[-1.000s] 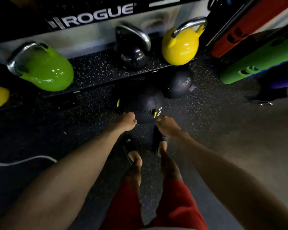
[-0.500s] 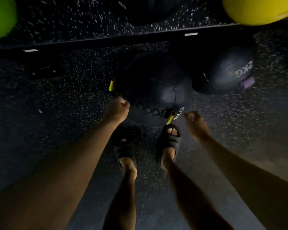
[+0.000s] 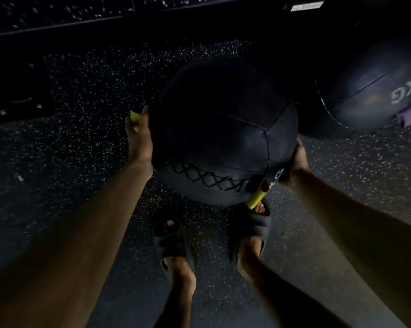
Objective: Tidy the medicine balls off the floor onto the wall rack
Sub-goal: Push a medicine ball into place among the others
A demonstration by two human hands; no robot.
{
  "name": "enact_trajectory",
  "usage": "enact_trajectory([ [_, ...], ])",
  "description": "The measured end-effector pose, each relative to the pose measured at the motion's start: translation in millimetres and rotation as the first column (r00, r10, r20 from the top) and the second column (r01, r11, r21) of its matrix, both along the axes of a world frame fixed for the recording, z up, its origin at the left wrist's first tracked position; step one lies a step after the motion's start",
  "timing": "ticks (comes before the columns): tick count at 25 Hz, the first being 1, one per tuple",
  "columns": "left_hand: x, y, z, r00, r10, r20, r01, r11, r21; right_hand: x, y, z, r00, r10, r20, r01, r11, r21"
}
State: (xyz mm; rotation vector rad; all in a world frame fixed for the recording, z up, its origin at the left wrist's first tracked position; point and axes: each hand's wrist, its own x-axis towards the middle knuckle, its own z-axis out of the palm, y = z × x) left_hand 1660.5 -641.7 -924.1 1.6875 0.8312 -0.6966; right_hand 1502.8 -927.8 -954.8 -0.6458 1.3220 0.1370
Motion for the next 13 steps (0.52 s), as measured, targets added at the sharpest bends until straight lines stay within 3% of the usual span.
enact_trajectory([
  [4, 3, 9, -17, 0.999, -0.034, -0.034, 0.029, 0.99, -0.139, 0, 3, 0, 0.999, -0.032, 0.006, 0.032, 0.999, 0.027],
  [8, 4, 8, 2, 0.996, -0.047, -0.07, 0.037, 0.991, -0.131, -7, 9, 17, 0.997, -0.082, -0.001, 0.082, 0.996, 0.035],
  [13, -42, 18, 65, 0.985, -0.096, -0.142, 0.082, 0.991, -0.104, -59, 19, 76, 0.988, -0.085, -0.127, 0.093, 0.994, 0.062],
])
